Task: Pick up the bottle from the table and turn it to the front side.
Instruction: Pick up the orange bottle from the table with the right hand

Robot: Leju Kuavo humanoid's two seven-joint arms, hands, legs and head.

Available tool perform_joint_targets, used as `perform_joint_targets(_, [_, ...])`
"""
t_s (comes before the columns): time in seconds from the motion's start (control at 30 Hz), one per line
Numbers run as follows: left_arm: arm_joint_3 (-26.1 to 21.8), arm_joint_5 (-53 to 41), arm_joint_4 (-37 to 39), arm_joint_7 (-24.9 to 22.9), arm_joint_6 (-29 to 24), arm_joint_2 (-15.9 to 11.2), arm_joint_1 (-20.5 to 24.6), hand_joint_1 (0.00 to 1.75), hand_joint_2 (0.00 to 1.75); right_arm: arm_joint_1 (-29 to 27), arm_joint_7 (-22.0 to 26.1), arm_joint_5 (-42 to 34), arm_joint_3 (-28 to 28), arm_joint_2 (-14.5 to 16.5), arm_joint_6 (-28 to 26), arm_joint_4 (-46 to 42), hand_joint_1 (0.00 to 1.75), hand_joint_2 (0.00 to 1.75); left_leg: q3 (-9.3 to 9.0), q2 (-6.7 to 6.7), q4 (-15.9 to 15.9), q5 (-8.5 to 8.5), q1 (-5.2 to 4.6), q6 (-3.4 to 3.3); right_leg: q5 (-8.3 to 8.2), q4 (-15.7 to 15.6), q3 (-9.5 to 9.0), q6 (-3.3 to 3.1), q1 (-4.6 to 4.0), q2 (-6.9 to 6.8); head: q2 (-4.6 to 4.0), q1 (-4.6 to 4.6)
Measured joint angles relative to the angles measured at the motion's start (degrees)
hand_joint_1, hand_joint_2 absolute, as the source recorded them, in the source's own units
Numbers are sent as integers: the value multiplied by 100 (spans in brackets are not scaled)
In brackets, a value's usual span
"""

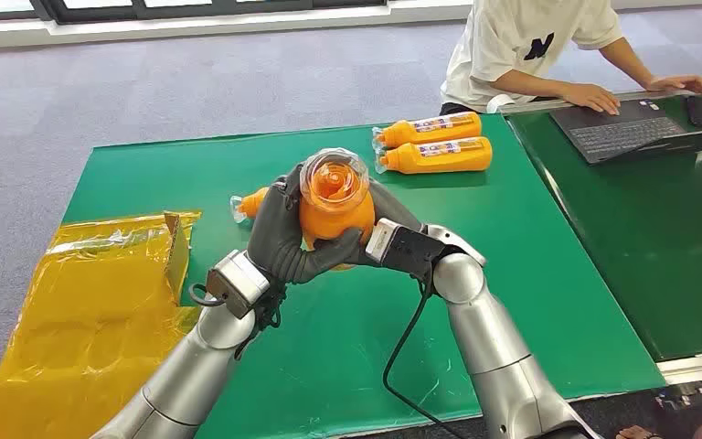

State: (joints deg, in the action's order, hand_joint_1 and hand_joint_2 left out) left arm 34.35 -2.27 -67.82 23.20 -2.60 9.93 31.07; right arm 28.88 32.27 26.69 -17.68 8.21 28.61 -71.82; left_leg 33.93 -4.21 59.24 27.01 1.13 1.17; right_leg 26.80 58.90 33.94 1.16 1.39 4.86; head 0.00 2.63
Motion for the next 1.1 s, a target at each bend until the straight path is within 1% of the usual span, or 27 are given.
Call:
perform_joint_targets(0.1, [-5, -46, -8, -4, -9, 3, -1, 175, 175, 0, -16, 22, 15, 14, 0, 0, 175, 175, 0, 0, 0, 0, 0, 0, 0, 0, 0, 0, 0, 0, 0, 0])
perform_joint_targets(0.13, [-8, -63, -9, -6, -10, 3, -3, 175, 175, 0, -19, 32, 18, 17, 0, 0, 169, 175, 0, 0, 0, 0, 0, 0, 0, 0, 0, 0, 0, 0, 0, 0])
perform_joint_targets(0.23, [-15, -116, -9, -5, -14, 3, -13, 175, 175, -5, -16, 41, 22, 29, 1, 0, 38, 175, 0, 0, 0, 0, 0, 0, 0, 0, 0, 0, 0, 0, 0, 0])
perform_joint_targets(0.27, [-16, -141, -9, -1, -16, 3, -19, 175, 175, -14, -11, 34, 24, 32, 1, -1, 0, 175, 1, 0, 0, 0, 0, 0, 0, 0, 0, 0, 0, 0, 0, 0])
perform_joint_targets(0.5, [-21, -297, -61, 27, -34, 7, -86, 175, 175, -98, 77, -107, 48, 49, 2, -16, 0, 175, 2, -1, 0, 0, 0, 0, 0, 0, 1, 0, 0, 0, 0, 1])
perform_joint_targets(0.63, [-28, -318, -81, 26, -38, 14, -103, 175, 175, -109, 83, -132, 48, 51, 2, -26, 0, 0, 2, 0, 0, 0, 0, 0, 0, 0, 1, 0, 0, -1, 0, 1])
perform_joint_targets(0.77, [-44, -336, -102, 14, -70, 21, -139, 175, 175, -119, 47, -89, 50, 51, 1, -28, 0, 0, 1, 0, 0, 0, 0, 0, 0, 0, 1, 0, 0, 0, 0, 1])
perform_joint_targets(0.9, [-90, -416, -130, -20, -129, 20, -233, 175, 175, -195, -130, 195, 68, 49, 0, -102, 0, 0, 1, 0, 0, 0, 0, 0, 0, -1, 3, 0, 0, 0, 0, 1])
perform_joint_targets(1.0, [-103, -658, -187, -4, -257, 11, -345, 175, 175, -349, -185, 419, 89, 49, -21, -234, 0, 0, 2, 0, 0, 1, 0, 0, 1, -1, 5, 0, 0, 1, 0, 1])
perform_joint_targets(1.1, [-104, -1066, -268, 27, -477, -21, -449, 175, 175, -577, -207, 607, 93, 45, -169, -407, 0, 0, 4, 1, 0, 3, 0, 1, 2, -2, 8, 0, 0, 2, 0, 1])
